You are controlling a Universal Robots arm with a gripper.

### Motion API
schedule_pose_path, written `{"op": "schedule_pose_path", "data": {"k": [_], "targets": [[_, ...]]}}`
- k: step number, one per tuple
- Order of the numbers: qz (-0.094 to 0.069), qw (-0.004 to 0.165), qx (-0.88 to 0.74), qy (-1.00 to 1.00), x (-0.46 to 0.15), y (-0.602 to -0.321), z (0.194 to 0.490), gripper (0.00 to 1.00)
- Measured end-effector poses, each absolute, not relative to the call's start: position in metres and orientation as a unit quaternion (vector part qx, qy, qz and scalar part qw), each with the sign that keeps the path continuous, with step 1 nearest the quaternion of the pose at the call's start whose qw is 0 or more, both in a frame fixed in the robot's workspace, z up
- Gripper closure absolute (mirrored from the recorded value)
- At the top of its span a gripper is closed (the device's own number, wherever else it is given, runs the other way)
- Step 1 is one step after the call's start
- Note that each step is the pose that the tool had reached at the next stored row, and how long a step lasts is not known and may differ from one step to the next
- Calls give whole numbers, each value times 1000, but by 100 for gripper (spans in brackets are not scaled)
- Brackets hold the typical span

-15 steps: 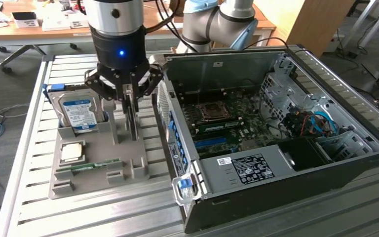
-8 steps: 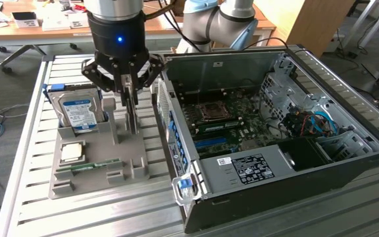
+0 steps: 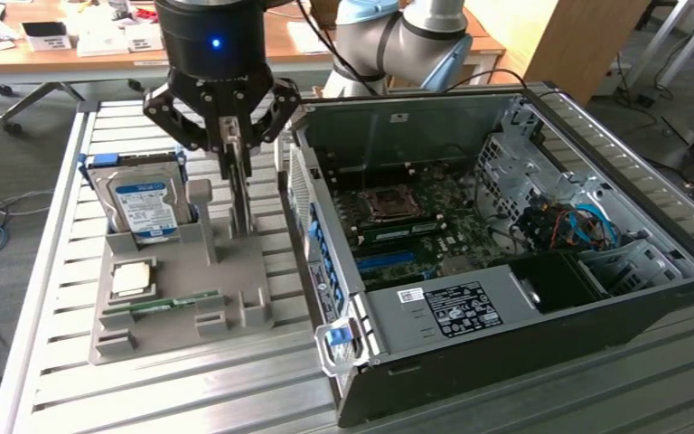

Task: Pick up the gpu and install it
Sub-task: 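Pick up the gpu and move the gpu toward the slot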

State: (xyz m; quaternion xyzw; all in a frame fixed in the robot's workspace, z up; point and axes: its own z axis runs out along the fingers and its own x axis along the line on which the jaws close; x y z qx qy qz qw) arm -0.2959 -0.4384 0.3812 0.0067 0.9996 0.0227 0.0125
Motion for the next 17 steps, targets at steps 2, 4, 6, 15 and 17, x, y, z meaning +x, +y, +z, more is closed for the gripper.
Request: {"op": "schedule_pose_path", "data": {"k": [2,4,6,15,17], "targets": [[23,13,7,1000,-296,-438,387,73],[23,13,7,1000,-296,-438,392,73],[23,13,7,1000,-296,-438,398,73],[22,13,7,1000,-296,-438,420,73],[22,13,7,1000,-296,-438,424,73]]}}
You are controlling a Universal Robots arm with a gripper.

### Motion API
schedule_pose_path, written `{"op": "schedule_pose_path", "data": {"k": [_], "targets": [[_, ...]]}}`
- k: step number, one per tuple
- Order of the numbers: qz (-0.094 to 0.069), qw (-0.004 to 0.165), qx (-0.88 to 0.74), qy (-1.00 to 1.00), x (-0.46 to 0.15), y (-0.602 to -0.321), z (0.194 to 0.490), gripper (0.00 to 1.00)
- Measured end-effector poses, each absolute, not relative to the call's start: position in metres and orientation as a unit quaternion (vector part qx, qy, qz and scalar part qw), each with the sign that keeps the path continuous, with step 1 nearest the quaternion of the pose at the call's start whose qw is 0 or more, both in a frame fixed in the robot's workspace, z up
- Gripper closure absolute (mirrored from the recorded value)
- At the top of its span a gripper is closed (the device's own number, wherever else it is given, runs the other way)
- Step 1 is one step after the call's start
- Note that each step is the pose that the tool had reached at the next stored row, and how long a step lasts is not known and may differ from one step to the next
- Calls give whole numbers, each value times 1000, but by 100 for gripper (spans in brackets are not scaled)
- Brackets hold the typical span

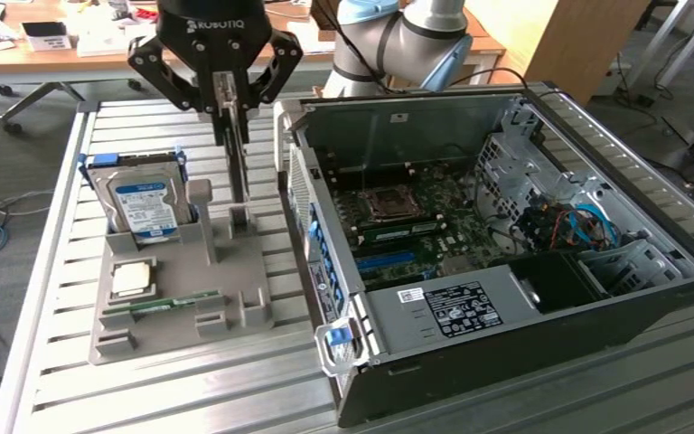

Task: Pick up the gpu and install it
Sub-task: 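Pick up the gpu and move the gpu toward the slot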

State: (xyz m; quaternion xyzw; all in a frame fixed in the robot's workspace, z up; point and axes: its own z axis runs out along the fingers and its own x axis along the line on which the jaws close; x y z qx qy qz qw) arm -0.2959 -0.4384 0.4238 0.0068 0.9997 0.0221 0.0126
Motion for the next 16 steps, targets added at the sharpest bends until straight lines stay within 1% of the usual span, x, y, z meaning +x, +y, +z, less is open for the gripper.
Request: {"op": "schedule_pose_path", "data": {"k": [16], "targets": [[22,13,7,1000,-295,-438,429,73]]}}
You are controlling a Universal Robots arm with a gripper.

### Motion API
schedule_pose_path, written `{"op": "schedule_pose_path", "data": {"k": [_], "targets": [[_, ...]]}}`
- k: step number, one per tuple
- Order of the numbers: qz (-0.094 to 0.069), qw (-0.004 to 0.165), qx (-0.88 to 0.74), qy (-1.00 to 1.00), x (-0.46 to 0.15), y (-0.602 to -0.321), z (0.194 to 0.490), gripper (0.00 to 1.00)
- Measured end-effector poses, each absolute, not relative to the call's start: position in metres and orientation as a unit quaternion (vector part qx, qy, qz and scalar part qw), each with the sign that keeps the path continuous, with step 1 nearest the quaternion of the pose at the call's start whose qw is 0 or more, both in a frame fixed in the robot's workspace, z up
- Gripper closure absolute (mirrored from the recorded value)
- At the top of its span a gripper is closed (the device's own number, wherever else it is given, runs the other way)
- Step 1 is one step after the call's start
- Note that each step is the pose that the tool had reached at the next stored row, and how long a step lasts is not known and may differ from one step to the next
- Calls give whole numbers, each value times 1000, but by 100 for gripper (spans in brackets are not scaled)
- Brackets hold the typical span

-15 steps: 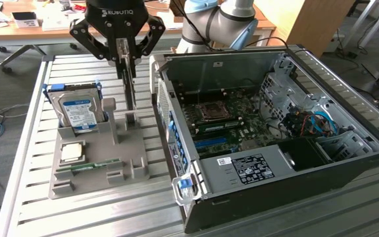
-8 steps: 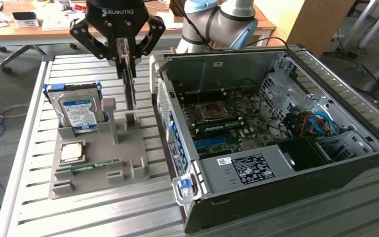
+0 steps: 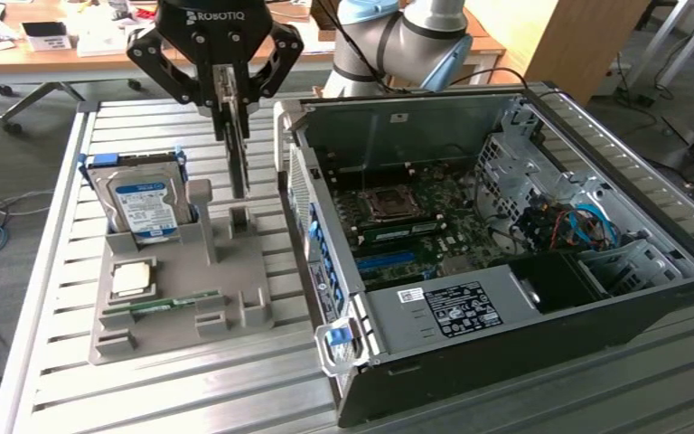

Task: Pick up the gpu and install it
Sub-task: 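Pick up the gpu and move the gpu toward the slot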

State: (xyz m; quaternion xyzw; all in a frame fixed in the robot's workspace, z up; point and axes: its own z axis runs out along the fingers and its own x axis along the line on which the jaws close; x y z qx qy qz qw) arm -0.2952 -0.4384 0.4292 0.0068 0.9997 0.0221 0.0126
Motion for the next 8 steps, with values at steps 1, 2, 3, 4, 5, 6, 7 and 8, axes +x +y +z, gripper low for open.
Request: {"op": "schedule_pose_path", "data": {"k": [1,2,3,4,5,6,7,8], "targets": [[22,13,7,1000,-295,-438,429,73],[22,12,7,1000,-295,-438,429,73],[22,12,7,1000,-294,-438,430,73],[22,13,7,1000,-294,-438,430,73],[22,13,7,1000,-293,-438,430,73],[22,13,7,1000,-292,-438,430,73],[22,13,7,1000,-292,-438,430,73],[22,13,7,1000,-291,-438,430,73]]}}
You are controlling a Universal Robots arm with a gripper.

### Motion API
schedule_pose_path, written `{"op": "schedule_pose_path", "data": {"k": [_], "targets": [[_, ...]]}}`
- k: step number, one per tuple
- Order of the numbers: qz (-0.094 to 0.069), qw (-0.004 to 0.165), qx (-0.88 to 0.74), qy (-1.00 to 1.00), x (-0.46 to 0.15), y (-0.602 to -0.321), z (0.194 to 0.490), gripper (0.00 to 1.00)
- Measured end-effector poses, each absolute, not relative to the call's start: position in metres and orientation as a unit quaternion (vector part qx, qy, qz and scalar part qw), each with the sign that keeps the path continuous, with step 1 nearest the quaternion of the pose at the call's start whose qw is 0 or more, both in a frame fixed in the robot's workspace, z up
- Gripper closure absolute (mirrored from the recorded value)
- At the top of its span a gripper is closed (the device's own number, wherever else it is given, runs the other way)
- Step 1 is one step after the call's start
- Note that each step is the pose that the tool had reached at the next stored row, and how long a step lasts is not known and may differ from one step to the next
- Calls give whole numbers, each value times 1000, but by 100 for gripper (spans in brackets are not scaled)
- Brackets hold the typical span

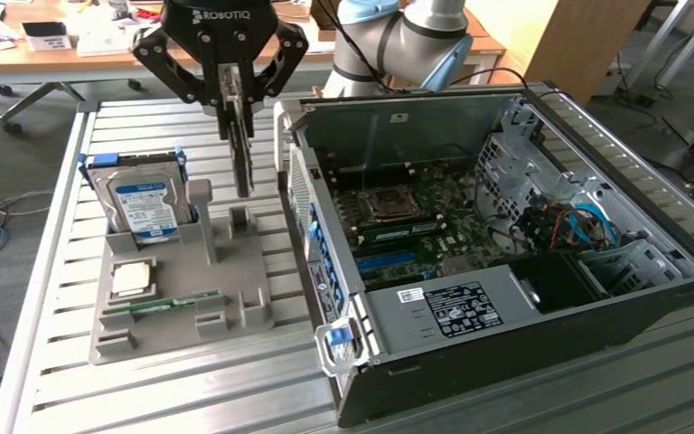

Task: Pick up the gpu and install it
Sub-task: 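Pick up the gpu and move the gpu toward the slot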

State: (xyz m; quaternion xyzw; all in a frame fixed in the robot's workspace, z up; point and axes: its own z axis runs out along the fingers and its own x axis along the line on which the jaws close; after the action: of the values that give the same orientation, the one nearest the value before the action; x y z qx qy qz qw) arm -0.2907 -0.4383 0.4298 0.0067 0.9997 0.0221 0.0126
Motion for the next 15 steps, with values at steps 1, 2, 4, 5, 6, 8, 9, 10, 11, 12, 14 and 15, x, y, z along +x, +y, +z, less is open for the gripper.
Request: {"op": "schedule_pose_path", "data": {"k": [1,2,4,5,6,8,9,10,11,12,14,15], "targets": [[22,13,7,1000,-290,-438,430,73],[22,13,7,1000,-289,-438,430,73],[22,13,7,1000,-286,-438,430,73],[22,13,7,1000,-284,-438,430,73],[22,13,7,1000,-283,-438,430,73],[22,13,7,1000,-280,-438,430,73],[22,13,7,1000,-278,-438,430,73],[22,13,7,1000,-276,-438,430,73],[22,13,7,1000,-274,-438,430,73],[22,13,7,1000,-272,-438,430,73],[22,13,7,1000,-268,-438,430,73],[22,13,7,1000,-265,-438,430,73]]}}
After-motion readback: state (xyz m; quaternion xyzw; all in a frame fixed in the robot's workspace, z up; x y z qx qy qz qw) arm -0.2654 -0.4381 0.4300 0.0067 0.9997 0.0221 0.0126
